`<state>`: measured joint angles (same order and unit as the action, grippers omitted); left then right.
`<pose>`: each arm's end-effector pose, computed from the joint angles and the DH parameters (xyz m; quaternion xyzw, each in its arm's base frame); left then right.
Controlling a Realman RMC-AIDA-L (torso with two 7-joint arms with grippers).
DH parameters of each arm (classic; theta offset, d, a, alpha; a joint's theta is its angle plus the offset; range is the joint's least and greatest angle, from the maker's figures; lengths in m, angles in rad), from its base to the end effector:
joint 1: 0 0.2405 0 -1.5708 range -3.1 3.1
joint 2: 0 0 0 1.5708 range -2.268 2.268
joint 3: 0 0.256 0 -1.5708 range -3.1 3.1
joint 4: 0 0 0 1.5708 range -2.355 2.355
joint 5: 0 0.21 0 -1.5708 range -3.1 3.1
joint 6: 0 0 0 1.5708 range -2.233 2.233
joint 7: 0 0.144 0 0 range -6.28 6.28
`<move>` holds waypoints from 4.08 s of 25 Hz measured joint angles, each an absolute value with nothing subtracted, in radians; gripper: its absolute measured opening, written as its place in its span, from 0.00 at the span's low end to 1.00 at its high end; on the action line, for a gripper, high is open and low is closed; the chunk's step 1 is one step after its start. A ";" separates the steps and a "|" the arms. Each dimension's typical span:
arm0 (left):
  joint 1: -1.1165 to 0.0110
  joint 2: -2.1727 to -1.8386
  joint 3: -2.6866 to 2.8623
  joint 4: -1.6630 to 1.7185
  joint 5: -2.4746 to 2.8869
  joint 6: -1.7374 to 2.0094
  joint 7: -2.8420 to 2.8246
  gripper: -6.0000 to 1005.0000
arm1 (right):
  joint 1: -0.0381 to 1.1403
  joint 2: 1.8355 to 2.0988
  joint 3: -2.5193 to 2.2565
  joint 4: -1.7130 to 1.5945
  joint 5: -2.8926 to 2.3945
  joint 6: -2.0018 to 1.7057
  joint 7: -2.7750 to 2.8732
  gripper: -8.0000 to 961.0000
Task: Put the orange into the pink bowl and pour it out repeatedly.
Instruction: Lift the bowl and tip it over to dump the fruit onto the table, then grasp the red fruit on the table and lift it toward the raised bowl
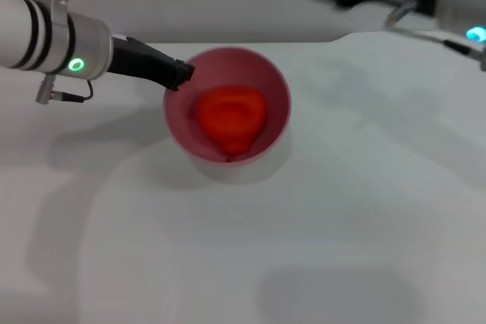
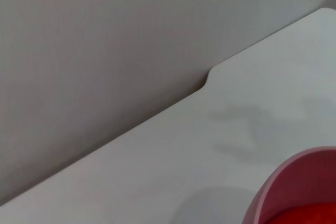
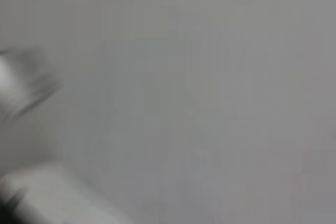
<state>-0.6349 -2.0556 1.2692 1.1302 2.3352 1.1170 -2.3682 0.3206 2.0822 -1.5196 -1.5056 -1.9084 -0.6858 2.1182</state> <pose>-0.1781 0.4134 0.0051 -0.9151 -0.3066 -0.0178 0.2612 0.1201 0.3800 0.0295 -0.8811 0.1747 0.2391 0.3688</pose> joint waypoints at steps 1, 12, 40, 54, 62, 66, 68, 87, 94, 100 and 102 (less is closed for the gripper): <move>-0.625 -2.057 1.292 1.134 2.333 1.095 -2.359 0.05 | 0.302 2.080 -1.513 -1.479 -1.824 -0.628 2.087 0.63; -0.445 -2.058 1.633 1.268 2.340 0.697 -2.333 0.05 | 0.264 2.075 -1.338 -1.116 -0.875 -0.661 1.514 0.62; -0.237 -2.070 2.232 1.177 2.383 -0.458 -1.698 0.05 | 0.343 2.077 -1.309 -0.979 -0.776 -0.854 1.463 0.62; -0.264 -2.065 2.249 1.209 2.257 -0.488 -1.813 0.05 | 0.356 2.074 -1.308 -0.958 -0.769 -0.883 1.459 0.62; -0.365 -2.064 1.995 1.271 2.225 0.012 -2.076 0.05 | 0.359 2.074 -1.299 -0.904 -0.767 -0.931 1.456 0.62; -0.481 -2.063 1.771 1.236 2.170 0.371 -2.156 0.05 | 0.367 2.074 -1.303 -0.884 -0.770 -0.947 1.454 0.62; -0.557 -2.062 1.613 1.185 2.140 0.587 -2.167 0.05 | 0.368 2.073 -1.304 -0.882 -0.773 -0.948 1.442 0.62; -0.709 -1.933 0.919 1.050 2.300 1.327 -2.302 0.05 | 0.466 2.024 -1.183 -0.795 -1.620 -0.807 1.838 0.61; -0.702 -1.946 0.965 1.053 2.302 1.326 -2.300 0.05 | 0.711 2.038 -1.193 -0.647 -1.934 -0.921 1.983 0.61; -0.701 -1.950 0.975 1.053 2.308 1.328 -2.299 0.05 | 0.867 2.041 -1.202 -0.605 -2.006 -1.139 2.037 0.61; -0.701 -1.950 0.975 1.053 2.308 1.328 -2.299 0.05 | 0.883 2.044 -1.207 -0.607 -2.027 -1.154 2.051 0.61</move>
